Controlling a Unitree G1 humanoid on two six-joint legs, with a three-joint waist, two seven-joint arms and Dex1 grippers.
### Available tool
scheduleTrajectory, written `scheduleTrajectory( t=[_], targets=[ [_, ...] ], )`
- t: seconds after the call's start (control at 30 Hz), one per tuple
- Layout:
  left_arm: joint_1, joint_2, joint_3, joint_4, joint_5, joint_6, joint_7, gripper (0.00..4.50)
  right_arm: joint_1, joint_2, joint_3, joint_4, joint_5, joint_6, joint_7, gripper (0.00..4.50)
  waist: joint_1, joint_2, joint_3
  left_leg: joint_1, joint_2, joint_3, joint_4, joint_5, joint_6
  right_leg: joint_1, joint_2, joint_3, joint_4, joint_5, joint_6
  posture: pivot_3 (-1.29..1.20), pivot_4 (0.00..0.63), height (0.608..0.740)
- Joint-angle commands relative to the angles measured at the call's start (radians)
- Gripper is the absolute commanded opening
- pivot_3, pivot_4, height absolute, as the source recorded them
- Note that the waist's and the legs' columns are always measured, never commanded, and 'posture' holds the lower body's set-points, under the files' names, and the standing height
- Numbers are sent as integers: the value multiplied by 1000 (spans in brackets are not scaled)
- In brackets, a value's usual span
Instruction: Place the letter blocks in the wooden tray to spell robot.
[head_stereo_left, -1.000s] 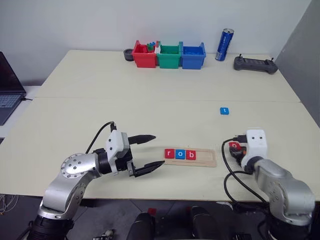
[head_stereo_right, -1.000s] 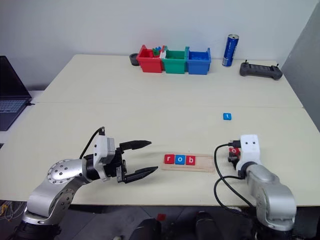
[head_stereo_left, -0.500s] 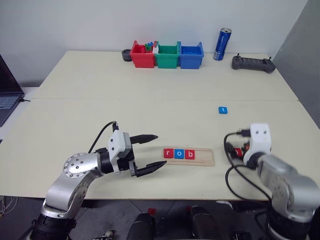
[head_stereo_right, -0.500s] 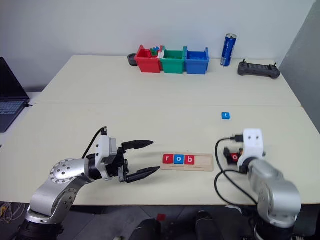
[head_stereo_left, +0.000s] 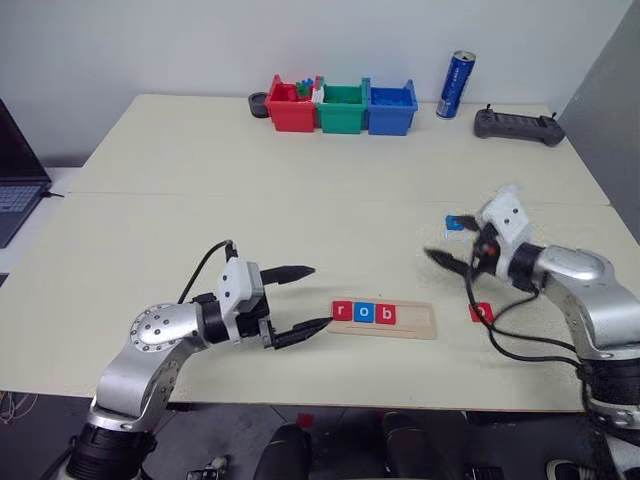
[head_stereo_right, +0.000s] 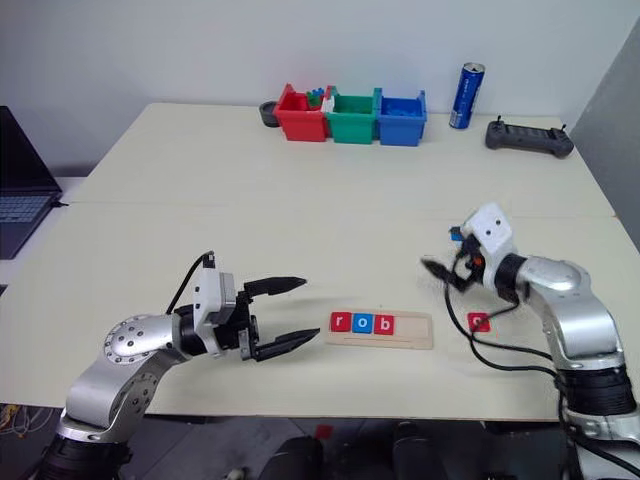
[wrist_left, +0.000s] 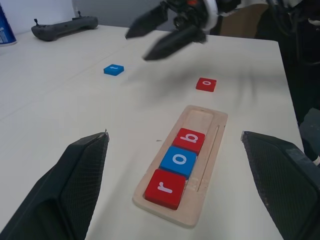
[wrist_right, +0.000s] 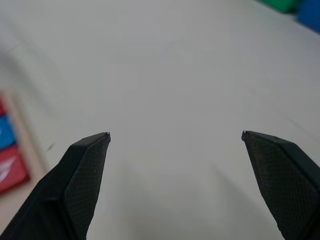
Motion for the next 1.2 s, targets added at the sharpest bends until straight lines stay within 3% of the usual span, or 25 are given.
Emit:
scheduleTrajectory(
  t=[0.03,0.27,0.6,0.7,0.93,1.03,1.2],
  targets=[
    [-3,-3,-2,-19,-1,-19,1,4500,-2,-101,31,107,-24,-205,216,4481,0,0,0,0,0,0,0,0,0,0,0,0,1,0,0,0,150,740],
    [0,-3,-2,-25,-4,-13,4,4500,-23,-191,122,337,-145,-468,357,4481,-4,0,0,4,1,1,1,0,0,1,1,1,3,0,0,0,150,740],
    [-3,4,-1,-30,-8,-6,2,4500,-50,-159,153,469,-193,-604,375,4481,-1,0,0,4,1,1,1,0,0,2,1,1,3,0,0,0,150,740],
    [-4,6,2,-30,-9,-3,1,4500,-51,-161,154,487,-192,-620,390,3973,-1,0,0,4,1,1,2,0,0,2,1,1,4,0,0,0,150,740],
    [-4,8,0,-32,-11,0,1,4500,-58,-166,150,513,-192,-629,405,1572,-1,-1,0,5,1,1,3,0,0,3,1,2,4,1,0,0,150,740],
    [-8,7,-1,-30,-11,-1,-1,4500,-61,-173,143,478,-168,-560,419,1462,-1,-1,0,5,1,1,3,0,0,3,1,1,4,1,0,0,150,740],
    [-14,11,0,-22,-9,-4,-8,4500,-77,-144,113,202,-43,-303,407,1462,-2,0,0,5,1,1,2,0,0,2,1,2,5,1,0,0,150,740]
  ],
)
